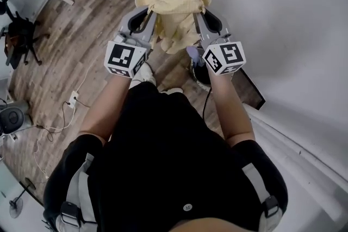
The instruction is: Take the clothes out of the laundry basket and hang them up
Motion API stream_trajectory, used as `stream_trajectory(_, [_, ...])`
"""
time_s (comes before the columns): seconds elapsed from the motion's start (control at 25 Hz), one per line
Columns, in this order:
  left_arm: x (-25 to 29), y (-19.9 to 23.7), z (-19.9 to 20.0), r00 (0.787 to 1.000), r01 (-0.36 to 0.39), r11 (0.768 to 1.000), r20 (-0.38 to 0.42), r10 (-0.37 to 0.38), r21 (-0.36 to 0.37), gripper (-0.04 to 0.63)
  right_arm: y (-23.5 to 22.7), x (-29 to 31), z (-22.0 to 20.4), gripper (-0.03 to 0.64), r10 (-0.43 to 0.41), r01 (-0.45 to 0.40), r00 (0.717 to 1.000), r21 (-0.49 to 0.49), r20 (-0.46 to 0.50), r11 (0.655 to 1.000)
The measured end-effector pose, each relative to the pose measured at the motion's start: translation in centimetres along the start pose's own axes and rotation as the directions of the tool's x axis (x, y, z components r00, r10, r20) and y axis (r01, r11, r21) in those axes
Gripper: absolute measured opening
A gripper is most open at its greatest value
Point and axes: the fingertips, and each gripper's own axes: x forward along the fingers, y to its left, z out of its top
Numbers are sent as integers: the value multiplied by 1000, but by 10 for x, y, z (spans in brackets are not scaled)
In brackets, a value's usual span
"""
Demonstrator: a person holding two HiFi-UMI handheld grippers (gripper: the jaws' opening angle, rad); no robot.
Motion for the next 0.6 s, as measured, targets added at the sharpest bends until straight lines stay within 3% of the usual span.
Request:
stream_trajectory(0.28, [-18,88,-14,993,-119,993,-29,118,-21,20,31,93,-15,34,82,-82,995,-2,-53,997])
stream_trajectory(0.6, [-7,154,-66,978,-195,980,-89,191,-48,20,28,162,-61,34,78,-79,988,-7,-135,997])
